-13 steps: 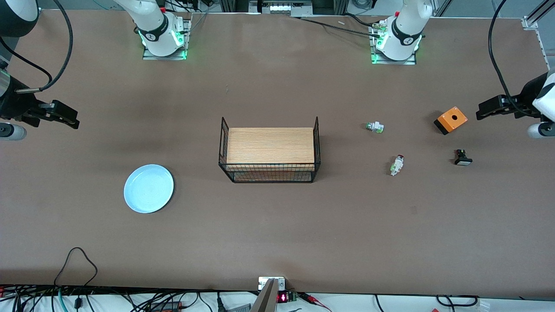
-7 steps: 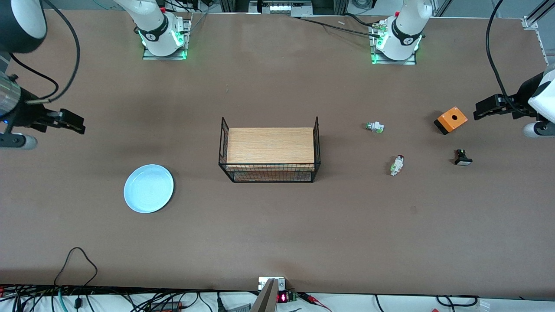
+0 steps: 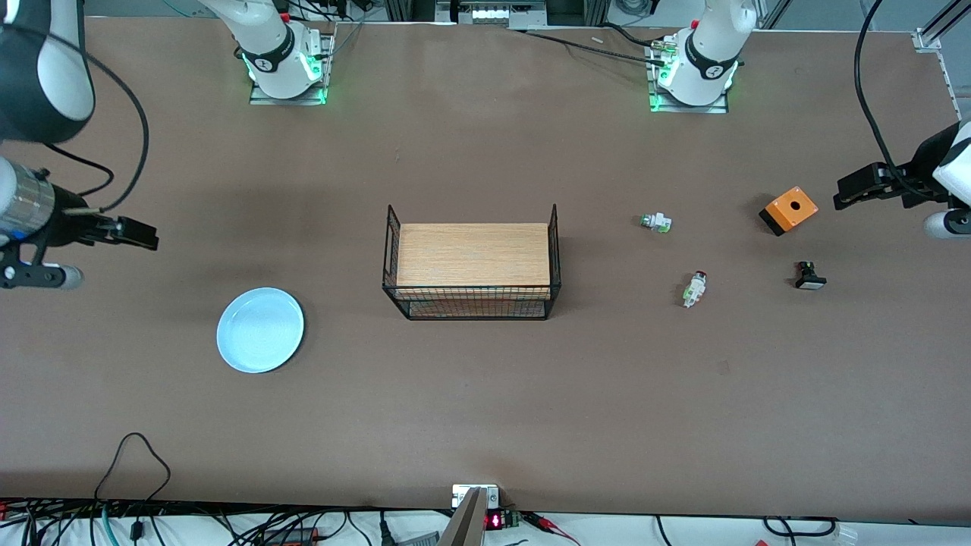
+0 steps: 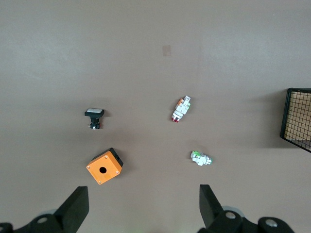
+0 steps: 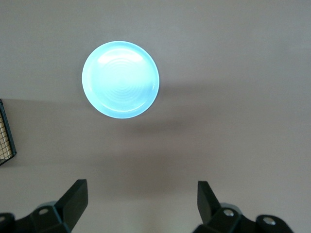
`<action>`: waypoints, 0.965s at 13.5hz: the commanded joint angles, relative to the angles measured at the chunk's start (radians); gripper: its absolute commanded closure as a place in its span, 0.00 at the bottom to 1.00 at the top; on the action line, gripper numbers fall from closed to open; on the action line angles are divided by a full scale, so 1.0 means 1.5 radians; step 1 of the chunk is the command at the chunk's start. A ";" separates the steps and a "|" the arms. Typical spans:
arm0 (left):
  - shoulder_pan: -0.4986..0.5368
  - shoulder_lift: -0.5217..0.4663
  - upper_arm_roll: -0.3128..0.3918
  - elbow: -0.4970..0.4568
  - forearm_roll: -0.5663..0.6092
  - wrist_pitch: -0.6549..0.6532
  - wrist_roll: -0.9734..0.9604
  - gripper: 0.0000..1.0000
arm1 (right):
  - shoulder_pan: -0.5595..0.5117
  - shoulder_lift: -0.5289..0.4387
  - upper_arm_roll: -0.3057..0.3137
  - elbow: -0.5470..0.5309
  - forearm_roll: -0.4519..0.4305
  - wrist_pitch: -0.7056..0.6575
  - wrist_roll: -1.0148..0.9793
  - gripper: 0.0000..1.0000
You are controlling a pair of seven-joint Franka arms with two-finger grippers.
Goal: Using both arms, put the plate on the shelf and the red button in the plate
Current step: 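Move the right gripper down to the rim of the light blue plate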
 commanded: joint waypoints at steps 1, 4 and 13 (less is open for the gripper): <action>-0.002 0.008 0.000 0.018 0.016 -0.007 0.011 0.00 | -0.015 0.029 -0.019 0.012 0.081 0.015 0.009 0.00; -0.003 0.009 0.000 0.018 0.019 -0.007 0.011 0.00 | -0.026 0.060 -0.021 -0.026 0.092 0.115 0.009 0.00; -0.004 0.009 0.000 0.018 0.019 -0.004 0.010 0.00 | -0.039 0.207 0.005 -0.075 0.089 0.335 -0.023 0.00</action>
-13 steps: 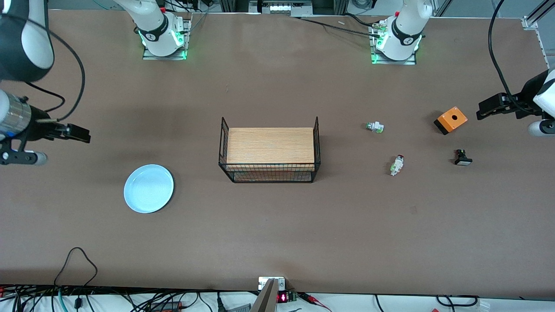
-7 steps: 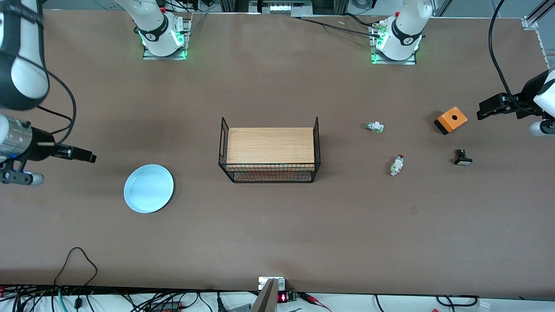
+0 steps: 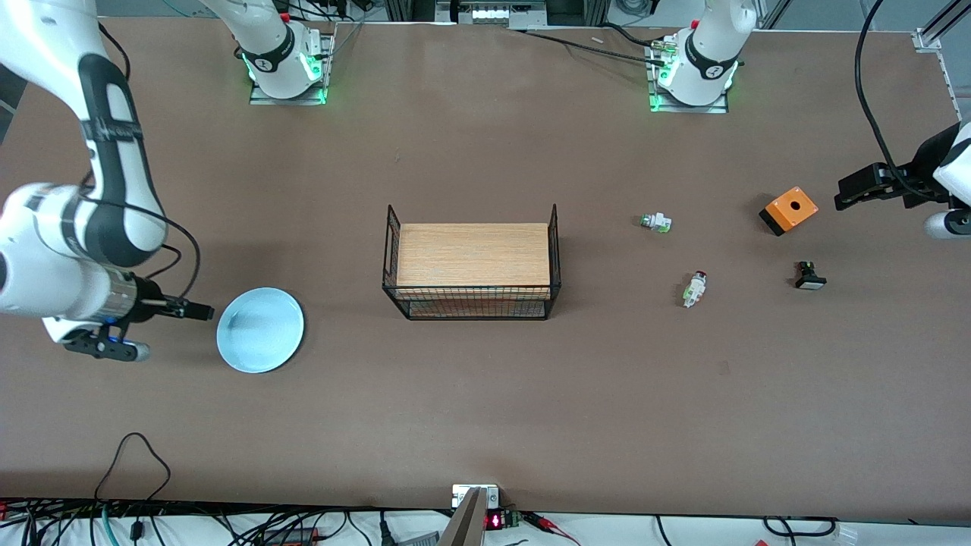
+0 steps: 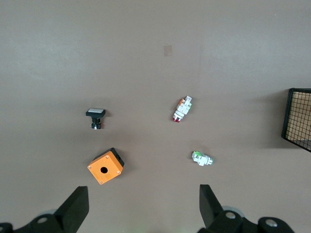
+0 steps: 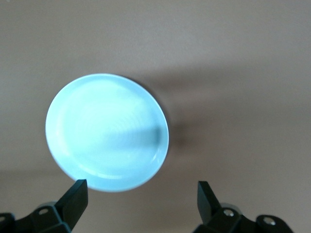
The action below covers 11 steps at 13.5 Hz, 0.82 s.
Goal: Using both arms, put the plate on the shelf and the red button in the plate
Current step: 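Close the right gripper on the plate rim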
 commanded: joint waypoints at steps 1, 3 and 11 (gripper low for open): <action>-0.004 0.009 0.000 0.018 0.017 -0.004 0.010 0.00 | -0.011 0.026 0.018 -0.006 0.007 0.069 -0.021 0.00; -0.005 0.009 0.000 0.018 0.017 -0.005 0.010 0.00 | -0.011 0.042 0.018 -0.014 0.007 0.102 -0.020 0.00; -0.005 0.009 0.000 0.018 0.017 -0.004 0.010 0.00 | -0.026 0.110 0.026 -0.028 0.008 0.203 -0.020 0.02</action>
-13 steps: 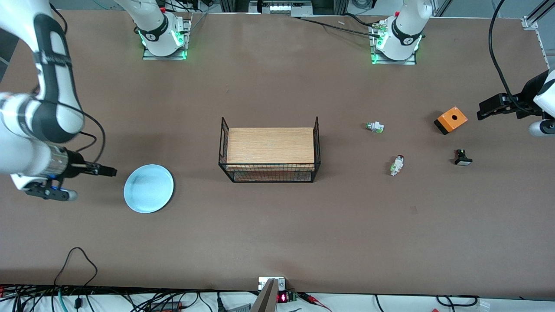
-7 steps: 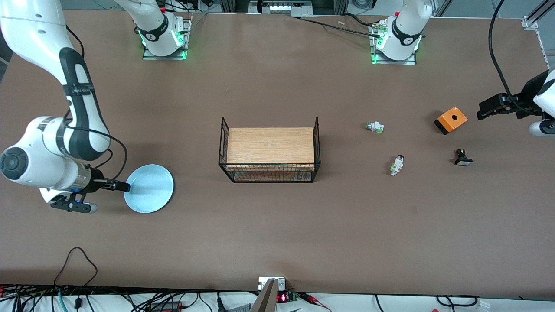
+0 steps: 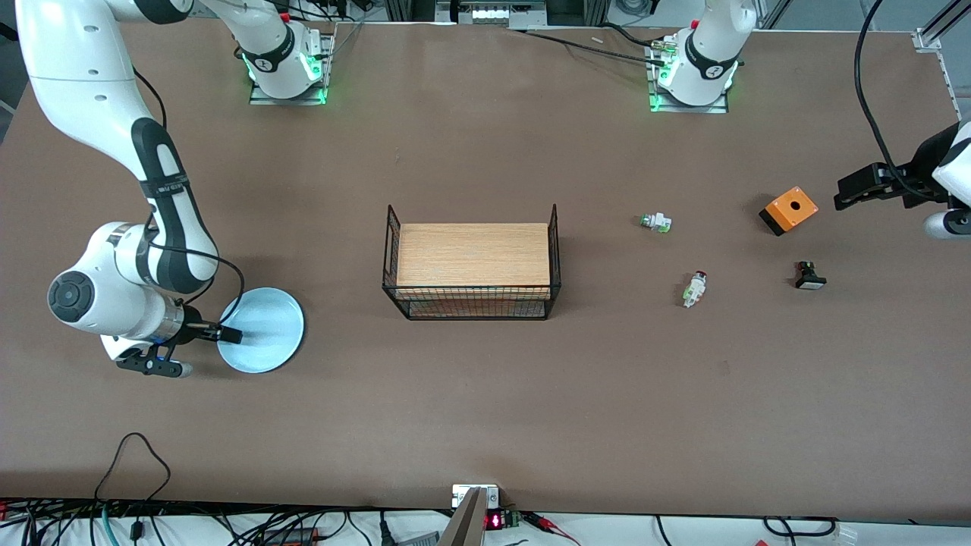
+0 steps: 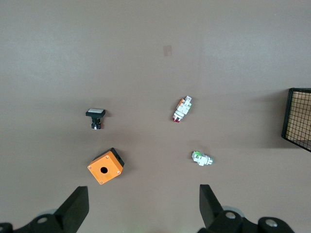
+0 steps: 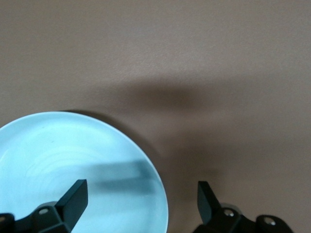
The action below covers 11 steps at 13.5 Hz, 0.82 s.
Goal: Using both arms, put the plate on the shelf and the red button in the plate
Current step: 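Close the right gripper on the plate rim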
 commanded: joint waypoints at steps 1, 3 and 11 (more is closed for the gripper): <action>-0.003 0.009 0.000 0.018 0.016 -0.005 0.010 0.00 | -0.018 0.002 0.015 -0.011 0.008 0.023 -0.013 0.07; -0.003 0.009 0.000 0.018 0.016 -0.004 0.010 0.00 | -0.025 0.002 0.015 -0.016 0.008 0.023 -0.013 0.25; -0.003 0.009 -0.001 0.018 0.015 -0.005 0.010 0.00 | -0.027 0.001 0.015 -0.035 0.010 -0.022 -0.013 1.00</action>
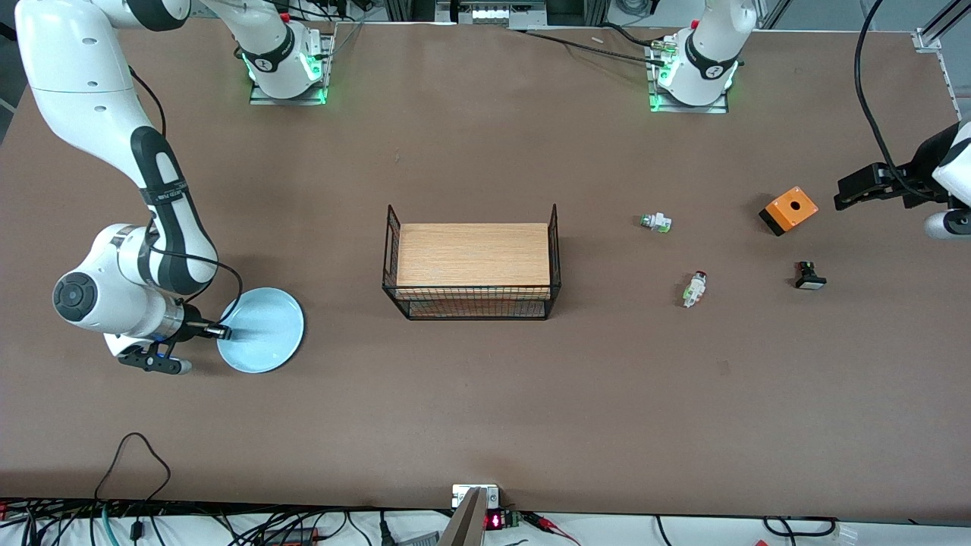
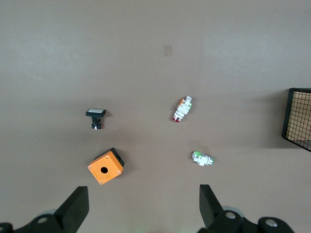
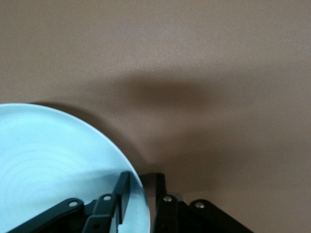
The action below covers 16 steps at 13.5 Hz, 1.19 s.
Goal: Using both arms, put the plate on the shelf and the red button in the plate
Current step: 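Close the right gripper on the plate rim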
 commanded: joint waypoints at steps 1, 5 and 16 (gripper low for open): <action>-0.003 0.009 -0.001 0.018 0.015 -0.005 0.010 0.00 | -0.010 -0.009 0.010 -0.012 0.008 -0.056 -0.011 1.00; -0.004 0.009 -0.001 0.018 0.016 -0.005 0.010 0.00 | -0.009 -0.045 0.019 -0.009 0.009 -0.099 -0.012 1.00; -0.006 0.009 -0.001 0.018 0.016 -0.006 0.011 0.00 | -0.024 -0.185 0.014 0.036 0.099 -0.445 -0.004 1.00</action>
